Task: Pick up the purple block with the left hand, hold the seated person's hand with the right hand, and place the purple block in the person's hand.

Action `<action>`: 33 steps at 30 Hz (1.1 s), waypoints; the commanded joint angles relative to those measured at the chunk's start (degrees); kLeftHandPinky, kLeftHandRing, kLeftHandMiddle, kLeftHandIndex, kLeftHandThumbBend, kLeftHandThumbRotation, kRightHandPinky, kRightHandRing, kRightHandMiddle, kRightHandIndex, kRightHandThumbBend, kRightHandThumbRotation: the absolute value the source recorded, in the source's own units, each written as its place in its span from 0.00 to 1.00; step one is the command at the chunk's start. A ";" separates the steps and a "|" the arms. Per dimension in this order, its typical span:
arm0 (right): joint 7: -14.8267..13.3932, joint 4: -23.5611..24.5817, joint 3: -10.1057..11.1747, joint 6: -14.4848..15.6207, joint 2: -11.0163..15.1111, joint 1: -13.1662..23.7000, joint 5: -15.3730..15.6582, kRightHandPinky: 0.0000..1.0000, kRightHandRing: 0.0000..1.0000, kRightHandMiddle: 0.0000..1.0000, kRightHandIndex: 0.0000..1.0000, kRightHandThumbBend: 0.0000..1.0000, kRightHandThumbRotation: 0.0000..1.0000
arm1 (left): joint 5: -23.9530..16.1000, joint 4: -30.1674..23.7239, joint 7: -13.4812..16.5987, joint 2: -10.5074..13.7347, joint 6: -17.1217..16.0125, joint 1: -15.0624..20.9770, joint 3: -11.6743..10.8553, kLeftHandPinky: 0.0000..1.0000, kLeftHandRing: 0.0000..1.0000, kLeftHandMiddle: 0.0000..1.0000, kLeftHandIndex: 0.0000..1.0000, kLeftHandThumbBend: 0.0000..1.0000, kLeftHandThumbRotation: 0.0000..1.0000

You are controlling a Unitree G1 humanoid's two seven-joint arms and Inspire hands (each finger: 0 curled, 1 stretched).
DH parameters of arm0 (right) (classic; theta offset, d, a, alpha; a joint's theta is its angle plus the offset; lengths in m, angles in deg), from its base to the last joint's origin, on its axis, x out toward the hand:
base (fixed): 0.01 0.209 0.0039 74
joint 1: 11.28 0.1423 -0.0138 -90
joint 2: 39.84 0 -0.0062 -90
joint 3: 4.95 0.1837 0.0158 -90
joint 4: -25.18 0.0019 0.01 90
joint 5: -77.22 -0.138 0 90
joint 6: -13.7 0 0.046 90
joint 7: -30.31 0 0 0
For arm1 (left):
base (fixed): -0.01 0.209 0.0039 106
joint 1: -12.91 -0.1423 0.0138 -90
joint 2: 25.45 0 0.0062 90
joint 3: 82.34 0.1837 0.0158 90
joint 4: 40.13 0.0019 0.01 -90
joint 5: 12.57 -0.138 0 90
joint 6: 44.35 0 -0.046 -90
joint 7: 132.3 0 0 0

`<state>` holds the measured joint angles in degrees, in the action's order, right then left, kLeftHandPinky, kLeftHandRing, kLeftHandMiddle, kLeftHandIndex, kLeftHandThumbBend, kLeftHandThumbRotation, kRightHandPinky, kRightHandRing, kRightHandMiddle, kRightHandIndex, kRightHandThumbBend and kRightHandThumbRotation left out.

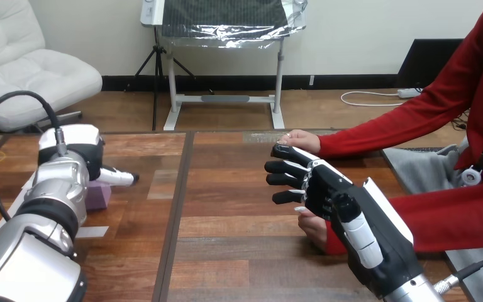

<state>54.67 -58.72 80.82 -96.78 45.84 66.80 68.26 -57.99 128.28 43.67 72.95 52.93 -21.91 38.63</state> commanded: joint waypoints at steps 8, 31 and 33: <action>-0.07 3.00 1.26 -0.85 0.59 2.13 -0.84 0.74 0.82 0.83 0.87 0.91 1.00 | -0.59 -0.78 -1.64 0.93 -0.12 3.21 1.37 1.00 0.98 0.97 0.96 0.70 0.75; -0.20 3.79 1.45 -0.62 0.55 1.74 -1.01 0.75 0.83 0.83 0.87 0.90 1.00 | 1.66 -0.88 -2.20 -0.38 1.78 3.02 0.02 1.00 1.00 0.99 0.97 0.70 0.68; -0.29 3.94 1.47 -0.50 0.53 1.68 -0.98 0.76 0.83 0.83 0.87 0.90 1.00 | 1.86 -0.88 -2.52 -0.43 1.65 2.99 -0.04 1.00 1.00 0.99 0.97 0.69 0.67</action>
<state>54.66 -57.50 80.98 -96.70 45.84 66.80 68.16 -56.82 128.28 41.38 72.72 54.32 -21.91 38.94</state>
